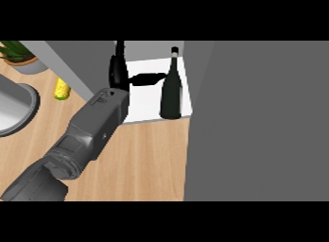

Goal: Pick up the wine, place it into the cabinet and close the cabinet

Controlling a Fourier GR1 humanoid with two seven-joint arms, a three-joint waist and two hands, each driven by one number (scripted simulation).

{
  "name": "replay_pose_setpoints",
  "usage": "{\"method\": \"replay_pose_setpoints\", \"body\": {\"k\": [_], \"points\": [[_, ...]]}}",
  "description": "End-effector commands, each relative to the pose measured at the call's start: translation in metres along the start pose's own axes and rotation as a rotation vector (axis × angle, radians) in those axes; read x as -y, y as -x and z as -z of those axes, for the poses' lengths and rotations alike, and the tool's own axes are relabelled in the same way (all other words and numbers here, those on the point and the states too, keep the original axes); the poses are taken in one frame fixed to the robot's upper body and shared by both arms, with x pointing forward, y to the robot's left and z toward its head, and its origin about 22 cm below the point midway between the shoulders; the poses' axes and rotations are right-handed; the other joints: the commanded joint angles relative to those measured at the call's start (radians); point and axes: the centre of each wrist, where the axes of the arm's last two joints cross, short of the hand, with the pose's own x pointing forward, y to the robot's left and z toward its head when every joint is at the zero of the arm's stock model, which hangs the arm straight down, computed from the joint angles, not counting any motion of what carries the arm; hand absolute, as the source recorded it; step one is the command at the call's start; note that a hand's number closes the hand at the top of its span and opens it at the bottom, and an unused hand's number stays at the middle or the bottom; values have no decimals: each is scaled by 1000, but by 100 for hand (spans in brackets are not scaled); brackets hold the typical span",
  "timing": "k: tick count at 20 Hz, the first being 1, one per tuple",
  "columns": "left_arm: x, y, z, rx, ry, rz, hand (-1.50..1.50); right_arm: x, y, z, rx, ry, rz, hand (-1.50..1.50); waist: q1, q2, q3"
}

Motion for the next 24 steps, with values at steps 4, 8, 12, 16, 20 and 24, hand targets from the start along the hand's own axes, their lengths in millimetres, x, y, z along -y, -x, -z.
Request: {"method": "replay_pose_setpoints", "body": {"k": [4,8,12,16,20,24], "points": [[11,-8,-3,4,24,-73,-150,-4,-7,1,-2,-4,-2,-150,10,-6,-1],[16,-7,-7,46,56,-102,-150,-4,-2,-4,-7,10,0,-150,23,-12,1],[27,-9,-16,84,55,-174,-150,-4,-2,-4,-19,17,9,-150,28,-18,1],[35,-14,-24,114,74,-255,-150,-17,-4,1,2,8,16,-150,25,-25,1],[43,-13,-44,151,77,-285,-150,-1,3,7,-23,7,13,-150,30,-31,2],[51,-16,-64,147,108,-325,-150,-12,-8,-15,-24,28,6,-150,65,-43,2]]}}
